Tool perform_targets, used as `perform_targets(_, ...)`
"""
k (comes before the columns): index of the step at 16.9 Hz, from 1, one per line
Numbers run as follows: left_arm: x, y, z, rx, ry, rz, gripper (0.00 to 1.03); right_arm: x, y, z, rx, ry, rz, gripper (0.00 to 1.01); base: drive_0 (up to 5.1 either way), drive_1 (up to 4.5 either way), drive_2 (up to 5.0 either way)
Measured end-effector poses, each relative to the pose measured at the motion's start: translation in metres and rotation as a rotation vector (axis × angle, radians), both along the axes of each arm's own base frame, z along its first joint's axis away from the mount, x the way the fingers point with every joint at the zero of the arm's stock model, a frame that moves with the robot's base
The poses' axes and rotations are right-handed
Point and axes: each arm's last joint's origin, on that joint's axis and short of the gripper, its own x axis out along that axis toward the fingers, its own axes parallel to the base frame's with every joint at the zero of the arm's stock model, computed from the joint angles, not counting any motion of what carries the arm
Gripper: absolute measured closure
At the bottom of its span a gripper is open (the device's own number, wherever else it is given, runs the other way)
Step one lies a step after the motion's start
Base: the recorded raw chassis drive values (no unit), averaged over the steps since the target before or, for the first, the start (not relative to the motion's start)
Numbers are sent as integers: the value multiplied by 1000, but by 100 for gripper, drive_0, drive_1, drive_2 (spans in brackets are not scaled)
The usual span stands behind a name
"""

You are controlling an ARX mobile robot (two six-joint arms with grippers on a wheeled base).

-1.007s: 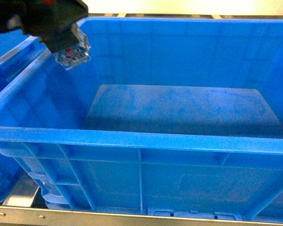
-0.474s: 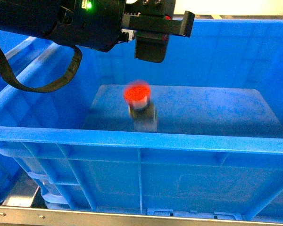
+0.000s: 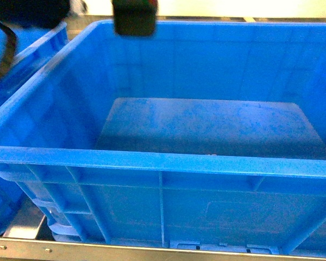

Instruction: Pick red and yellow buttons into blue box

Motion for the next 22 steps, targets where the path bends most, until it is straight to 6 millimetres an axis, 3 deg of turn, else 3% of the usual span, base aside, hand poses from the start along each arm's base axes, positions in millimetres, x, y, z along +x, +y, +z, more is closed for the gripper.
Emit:
perform_targets(2, -23, 27, 12, -25, -73, 114, 5, 0, 0, 0, 0, 0, 0, 3, 0, 0, 0)
perform_targets(5, -60, 49, 3, -18, -63, 222, 5, 0, 0, 0, 0, 0, 0, 3, 0, 0, 0)
perform_targets(7, -93, 53, 5, -34, -113, 251, 5, 0, 0, 0, 0, 0, 0, 3, 0, 0, 0)
perform_targets(10, -145, 54, -12, -17, -82, 306, 5, 0, 0, 0, 0, 0, 0, 3, 0, 0, 0)
perform_targets(13, -154, 56, -5, -65, -128, 321, 5, 0, 0, 0, 0, 0, 0, 3, 0, 0, 0)
perform_targets(14, -153, 56, -6, -61, -118, 322, 5, 0, 1, -2, -15, 23, -5, 9, 0, 0, 0)
perform_targets(15, -154, 58, -6, -71, -160, 321, 13, -1, 3, -5, -37, 28, -11, 20, 0, 0, 0)
perform_targets(17, -158, 73, -31, -28, -147, 344, 35, -4, 9, -14, -60, 17, 1, 42, 0, 0, 0)
perform_targets(22, -167, 93, -58, -29, -155, 340, 87, -8, 23, -30, -72, 19, 16, 96, 0, 0, 0)
